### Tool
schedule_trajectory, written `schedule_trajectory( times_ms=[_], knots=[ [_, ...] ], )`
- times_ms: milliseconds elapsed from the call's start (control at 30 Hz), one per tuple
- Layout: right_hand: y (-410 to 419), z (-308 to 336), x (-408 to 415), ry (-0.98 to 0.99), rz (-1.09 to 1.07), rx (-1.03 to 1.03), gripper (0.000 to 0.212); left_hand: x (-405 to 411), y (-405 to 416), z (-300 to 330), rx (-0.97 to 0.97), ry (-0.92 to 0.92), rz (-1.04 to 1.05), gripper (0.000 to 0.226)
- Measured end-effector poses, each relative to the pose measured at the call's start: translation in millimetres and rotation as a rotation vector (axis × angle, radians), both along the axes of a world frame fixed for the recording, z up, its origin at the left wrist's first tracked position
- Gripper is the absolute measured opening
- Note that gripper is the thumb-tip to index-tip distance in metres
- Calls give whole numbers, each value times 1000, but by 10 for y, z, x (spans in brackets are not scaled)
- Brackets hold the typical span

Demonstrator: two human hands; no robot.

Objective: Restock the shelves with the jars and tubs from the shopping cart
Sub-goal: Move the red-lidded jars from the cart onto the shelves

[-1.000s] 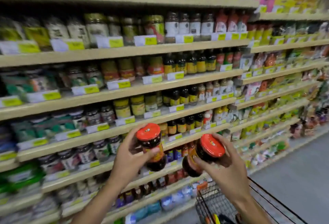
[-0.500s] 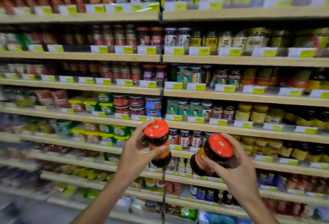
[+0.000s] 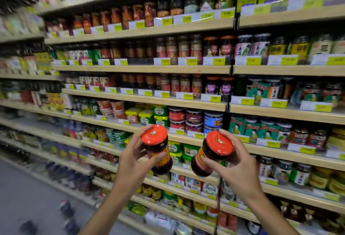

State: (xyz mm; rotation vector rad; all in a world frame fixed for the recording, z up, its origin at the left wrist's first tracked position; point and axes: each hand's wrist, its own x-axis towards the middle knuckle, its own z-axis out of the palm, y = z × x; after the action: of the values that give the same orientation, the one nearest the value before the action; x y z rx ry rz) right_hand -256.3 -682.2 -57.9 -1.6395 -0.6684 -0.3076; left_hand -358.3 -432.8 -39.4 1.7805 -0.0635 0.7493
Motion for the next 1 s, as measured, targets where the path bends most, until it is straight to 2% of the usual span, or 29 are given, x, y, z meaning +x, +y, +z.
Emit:
schedule_trajectory(
  times_ms=[367, 567, 833, 1000],
  knots=[
    [1096, 132, 1148, -9, 90, -2, 88, 924, 986, 170, 51, 17, 115, 75],
    [1774, 258, 1766, -39, 161, 7, 86, 1435, 1547, 253, 46, -19, 182, 77],
    [2472, 270, 2090, -42, 148, -28, 88, 1930, 2353, 228, 40, -59, 189, 79],
    [3025, 378, 2170, -33, 102, 20, 86, 2178, 2973, 327, 42, -83, 133, 84]
  ],
)
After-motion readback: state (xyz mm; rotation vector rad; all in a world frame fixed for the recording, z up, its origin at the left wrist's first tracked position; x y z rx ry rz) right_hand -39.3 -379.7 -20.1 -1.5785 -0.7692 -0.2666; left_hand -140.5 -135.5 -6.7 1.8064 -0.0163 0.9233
